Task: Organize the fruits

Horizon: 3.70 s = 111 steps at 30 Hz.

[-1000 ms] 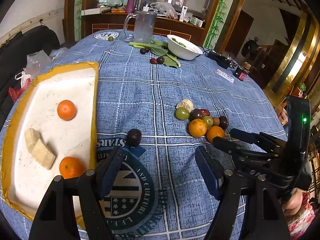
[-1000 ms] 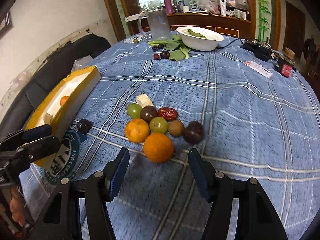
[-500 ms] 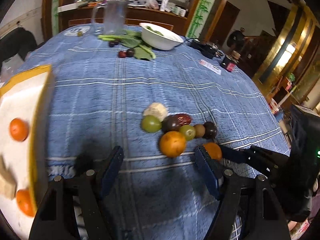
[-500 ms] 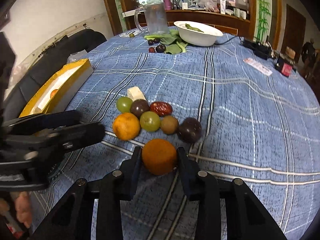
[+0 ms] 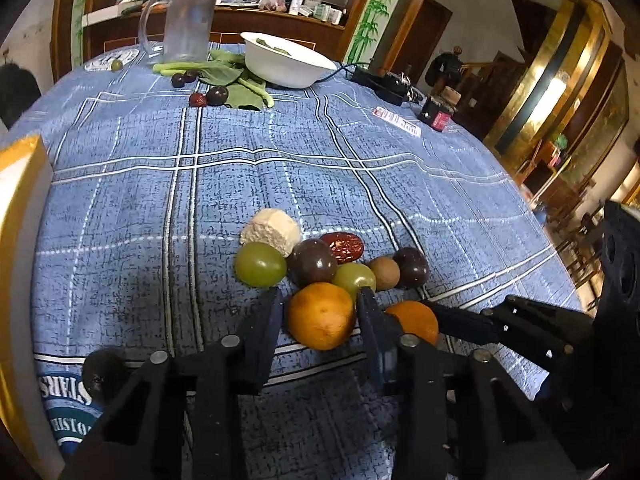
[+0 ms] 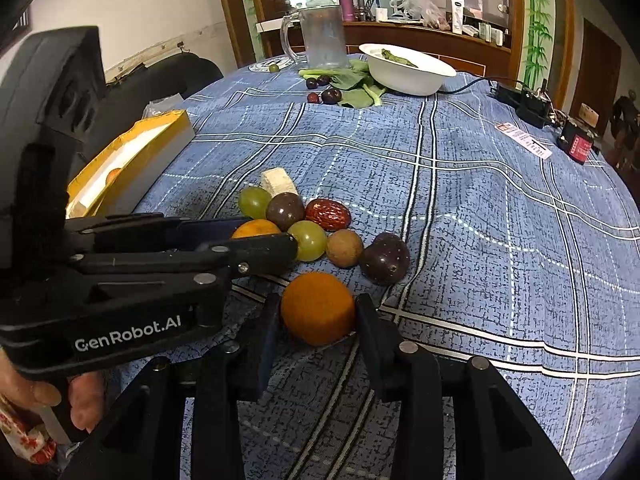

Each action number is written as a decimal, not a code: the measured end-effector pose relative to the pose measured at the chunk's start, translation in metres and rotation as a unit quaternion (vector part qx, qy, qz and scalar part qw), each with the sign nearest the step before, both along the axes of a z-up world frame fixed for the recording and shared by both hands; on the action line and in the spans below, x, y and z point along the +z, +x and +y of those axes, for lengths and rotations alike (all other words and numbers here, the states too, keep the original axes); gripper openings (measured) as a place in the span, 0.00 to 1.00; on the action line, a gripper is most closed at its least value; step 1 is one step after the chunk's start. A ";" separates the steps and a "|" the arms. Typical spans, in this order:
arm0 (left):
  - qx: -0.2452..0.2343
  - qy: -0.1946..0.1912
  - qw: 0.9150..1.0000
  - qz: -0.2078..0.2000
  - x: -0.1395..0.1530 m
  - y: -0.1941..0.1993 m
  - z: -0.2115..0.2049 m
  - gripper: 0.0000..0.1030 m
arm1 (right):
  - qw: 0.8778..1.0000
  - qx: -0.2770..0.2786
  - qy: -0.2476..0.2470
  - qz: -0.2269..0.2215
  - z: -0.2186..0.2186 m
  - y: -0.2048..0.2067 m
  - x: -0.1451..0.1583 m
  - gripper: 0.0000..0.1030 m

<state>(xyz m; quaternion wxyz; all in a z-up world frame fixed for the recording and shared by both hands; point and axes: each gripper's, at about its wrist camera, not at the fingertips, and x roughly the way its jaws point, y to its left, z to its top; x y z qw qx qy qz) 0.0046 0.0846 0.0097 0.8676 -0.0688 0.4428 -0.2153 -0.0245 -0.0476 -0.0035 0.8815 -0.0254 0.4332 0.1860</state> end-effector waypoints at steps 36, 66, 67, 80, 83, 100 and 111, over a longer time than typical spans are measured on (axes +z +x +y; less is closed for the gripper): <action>0.259 0.035 0.962 -0.081 0.071 -0.123 0.196 0.30 | 0.994 0.091 0.038 -0.048 0.091 -0.040 0.080 0.37; 0.282 -0.031 0.957 -0.059 0.041 -0.118 0.242 0.64 | 0.993 0.113 0.017 -0.032 0.205 -0.010 0.058 0.52; 0.282 -0.028 0.957 -0.055 0.041 -0.116 0.239 0.64 | 0.994 0.103 0.023 -0.029 0.195 -0.012 0.058 0.52; 0.264 0.029 0.959 -0.096 0.074 -0.133 0.196 0.74 | 0.997 -0.051 0.062 -0.002 0.036 -0.030 0.040 0.59; 0.243 0.039 0.965 -0.092 0.074 -0.130 0.177 0.74 | 0.994 -0.084 0.069 0.006 0.000 -0.028 0.034 0.59; 0.135 0.079 0.985 -0.069 0.067 -0.108 0.073 0.74 | 0.995 -0.093 0.039 -0.009 -0.043 0.032 0.031 0.47; 0.106 0.096 0.986 -0.082 0.066 -0.083 0.030 0.74 | 0.989 -0.117 0.072 -0.048 -0.072 0.049 0.027 0.47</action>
